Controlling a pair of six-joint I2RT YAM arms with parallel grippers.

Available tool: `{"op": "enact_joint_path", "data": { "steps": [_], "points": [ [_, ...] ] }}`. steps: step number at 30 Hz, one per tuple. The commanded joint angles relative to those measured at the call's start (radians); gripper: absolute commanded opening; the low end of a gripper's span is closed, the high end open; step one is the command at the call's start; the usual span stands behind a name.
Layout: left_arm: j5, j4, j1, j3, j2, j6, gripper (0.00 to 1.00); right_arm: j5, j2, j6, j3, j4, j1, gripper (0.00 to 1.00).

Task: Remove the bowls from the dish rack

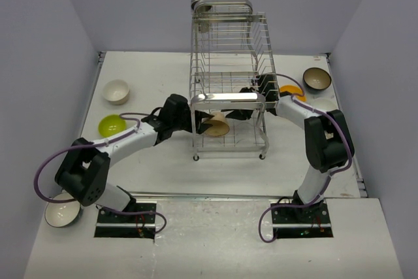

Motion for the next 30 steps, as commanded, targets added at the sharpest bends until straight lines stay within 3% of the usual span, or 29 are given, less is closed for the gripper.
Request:
{"op": "enact_joint_path", "data": {
  "steps": [1, 8, 17, 25, 30],
  "points": [
    [-0.073, 0.088, -0.023, -0.017, 0.039, -0.036, 0.4, -0.021, -0.024, 0.004, 0.002, 0.038, 0.005, 0.37],
    [-0.093, 0.151, -0.038, -0.011, 0.066, -0.045, 0.34, -0.004, -0.021, -0.004, 0.016, 0.02, 0.003, 0.37],
    [-0.097, 0.244, -0.041, -0.121, 0.022, -0.065, 0.0, -0.008, -0.018, -0.015, 0.006, 0.015, 0.003, 0.37],
    [-0.063, 0.332, -0.041, -0.165, 0.029, -0.058, 0.0, -0.004, -0.015, -0.047, 0.016, -0.02, 0.0, 0.37],
    [-0.062, 0.505, -0.041, -0.218, 0.034, -0.07, 0.0, -0.005, -0.015, -0.056, 0.018, -0.022, -0.003, 0.37]
  ]
}}
